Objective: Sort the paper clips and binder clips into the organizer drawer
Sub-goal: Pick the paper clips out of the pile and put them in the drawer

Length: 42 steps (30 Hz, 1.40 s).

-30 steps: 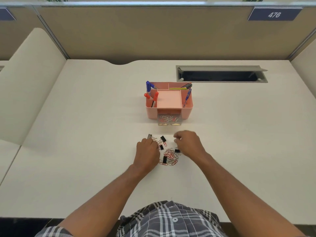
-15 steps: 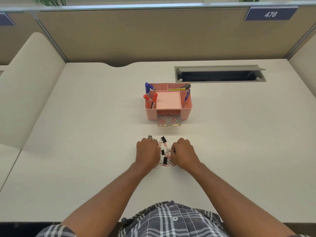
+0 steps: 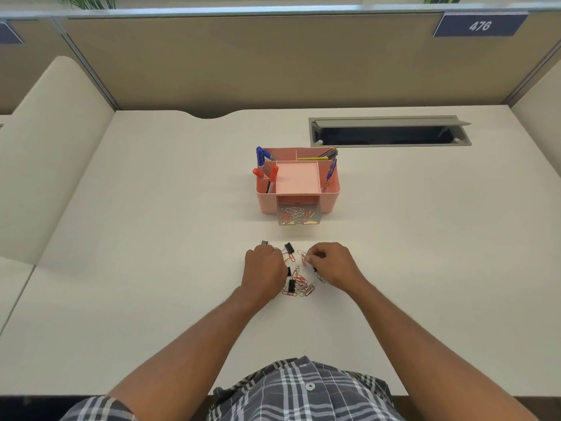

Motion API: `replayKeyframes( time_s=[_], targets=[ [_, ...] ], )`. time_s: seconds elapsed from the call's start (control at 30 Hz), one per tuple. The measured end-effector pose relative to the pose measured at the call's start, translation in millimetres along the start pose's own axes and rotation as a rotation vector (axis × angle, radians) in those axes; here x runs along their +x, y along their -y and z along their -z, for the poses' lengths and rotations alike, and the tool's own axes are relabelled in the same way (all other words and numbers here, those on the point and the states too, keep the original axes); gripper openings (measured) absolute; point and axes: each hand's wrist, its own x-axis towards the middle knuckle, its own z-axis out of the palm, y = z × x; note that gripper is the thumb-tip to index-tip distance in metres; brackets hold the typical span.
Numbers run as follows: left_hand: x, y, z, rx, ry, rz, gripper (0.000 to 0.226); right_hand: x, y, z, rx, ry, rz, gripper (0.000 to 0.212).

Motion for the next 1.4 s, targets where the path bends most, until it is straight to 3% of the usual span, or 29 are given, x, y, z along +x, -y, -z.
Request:
replayKeyframes(
  time_s=[0.13, 0.23, 0.4, 0.53, 0.7, 0.93, 1.07, 1.17, 1.4],
  targets=[
    [-2.6, 1.5, -0.3, -0.038, -0.045, 0.000, 0.018, -0.9, -0.4, 5.6, 0.144, 0.003, -0.026, 0.012],
    [-2.2, 1.5, 5.9, -0.204, -0.108, 0.037, 0.018, 0.3, -0.6, 6.8, 0.167, -0.028, -0.015, 0.011],
    [13.9, -3.6, 38.1, -0.420, -0.285, 0.008, 0.016, 4.3, 24.0, 17.9, 0.114, -0.229, 0.152, 0.012],
    [38.5, -8.7, 60.7, -0.378, -0.340, -0.040, 0.018, 23.3, 47.9, 29.9, -0.061, -0.351, 0.279, 0.015],
    [58.9, -9.9, 66.5, -0.332, -0.316, -0.054, 0.018, 42.1, 62.4, 33.8, -0.262, -0.314, 0.323, 0.022],
    [40.4, -4.5, 59.0, -0.396, -0.421, -0.108, 0.011, 22.5, 51.8, 31.7, -0.138, -0.349, 0.363, 0.018],
    [15.9, -1.5, 32.4, -0.284, -0.310, -0.145, 0.004, 8.7, 23.5, 13.2, -0.308, -0.219, 0.141, 0.019],
    [9.0, -2.7, 11.8, -0.162, -0.158, -0.202, 0.032, 5.3, 6.2, -9.7, -0.460, -0.151, 0.013, 0.028],
    [15.5, -3.6, 8.2, -0.001, -0.070, -0.237, 0.025, 2.2, 3.8, -38.2, -0.525, -0.209, 0.020, 0.033]
  ],
)
